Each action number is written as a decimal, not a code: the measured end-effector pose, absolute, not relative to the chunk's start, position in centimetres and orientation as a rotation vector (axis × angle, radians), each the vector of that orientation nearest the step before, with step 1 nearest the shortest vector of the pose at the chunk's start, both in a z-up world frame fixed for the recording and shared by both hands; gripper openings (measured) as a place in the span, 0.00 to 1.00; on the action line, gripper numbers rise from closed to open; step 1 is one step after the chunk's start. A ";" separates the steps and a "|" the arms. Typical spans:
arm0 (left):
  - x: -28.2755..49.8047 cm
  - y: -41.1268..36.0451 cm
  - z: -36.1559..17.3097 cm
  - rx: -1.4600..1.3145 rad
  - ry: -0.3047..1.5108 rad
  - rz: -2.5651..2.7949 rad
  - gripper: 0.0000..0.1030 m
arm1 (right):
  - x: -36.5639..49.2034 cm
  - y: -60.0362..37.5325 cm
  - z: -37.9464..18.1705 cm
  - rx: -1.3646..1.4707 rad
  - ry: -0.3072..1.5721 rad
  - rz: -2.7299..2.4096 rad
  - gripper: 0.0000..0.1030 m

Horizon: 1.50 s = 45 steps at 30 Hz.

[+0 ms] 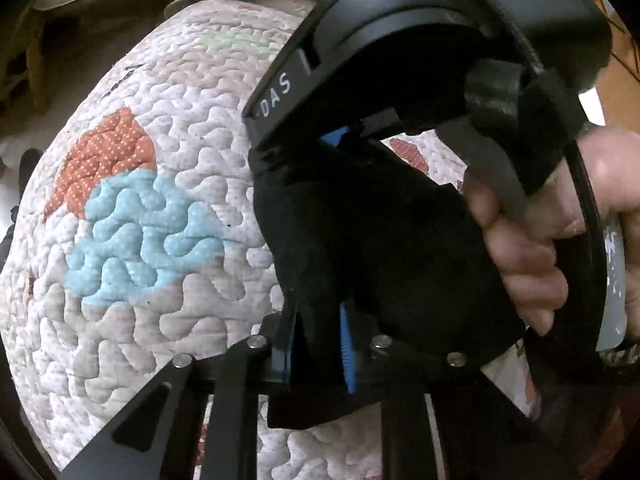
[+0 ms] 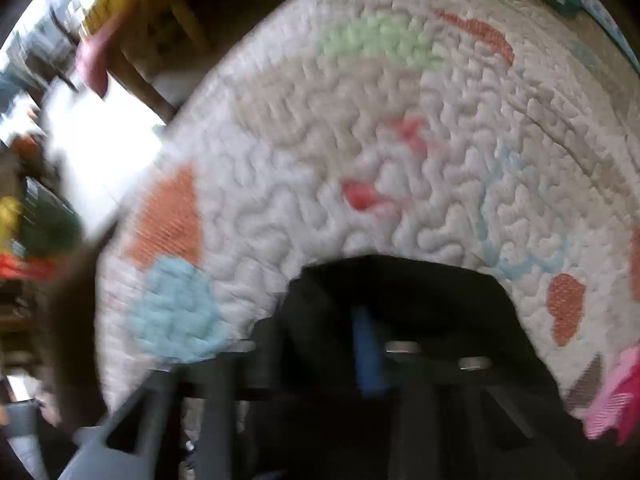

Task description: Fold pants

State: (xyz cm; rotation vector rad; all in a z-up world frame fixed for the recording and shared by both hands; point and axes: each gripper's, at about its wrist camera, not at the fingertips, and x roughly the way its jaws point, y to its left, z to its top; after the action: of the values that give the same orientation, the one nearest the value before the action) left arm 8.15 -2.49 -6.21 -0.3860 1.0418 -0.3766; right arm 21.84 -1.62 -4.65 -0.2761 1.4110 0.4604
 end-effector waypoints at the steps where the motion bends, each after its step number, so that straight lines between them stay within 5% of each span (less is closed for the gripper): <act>1: 8.2 -2.4 -6.2 -0.394 1.044 -0.375 0.15 | 21.7 -1.6 -4.5 -0.280 1.401 0.462 0.19; 17: 8.9 7.4 -5.7 -0.513 1.024 -0.185 0.17 | 23.3 5.8 -0.1 -0.224 1.264 0.556 0.13; 23: 7.1 8.8 -4.9 -0.500 1.035 -0.234 0.30 | 24.7 5.6 -1.2 -0.114 1.297 0.557 0.27; 25: 5.8 9.2 -3.7 -0.474 1.010 -0.246 0.34 | 24.9 2.4 0.6 0.015 1.246 0.564 0.48; 27: 5.2 9.3 -2.6 -0.455 0.984 -0.250 0.35 | 24.4 -0.8 2.6 0.097 1.181 0.521 0.53; 30: 5.6 8.1 -1.5 -0.428 0.969 -0.265 0.36 | 22.3 -5.6 4.5 0.151 1.128 0.491 0.52; 34: 8.0 4.6 -2.4 -0.350 0.988 -0.273 0.36 | 17.3 -9.5 2.9 0.188 1.147 0.439 0.29; 40: 9.0 1.2 -4.6 -0.120 1.050 -0.240 0.37 | 13.0 -11.6 -3.5 0.150 1.214 0.296 0.29; 45: 8.9 1.1 -0.9 -0.114 1.021 -0.293 0.40 | 9.9 -16.2 -0.4 0.357 1.044 0.266 0.32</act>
State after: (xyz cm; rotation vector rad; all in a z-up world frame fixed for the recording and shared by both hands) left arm 8.86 1.07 -0.91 -0.1140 1.0210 -0.2926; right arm 9.86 -16.21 -0.40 0.3568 1.0443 0.2665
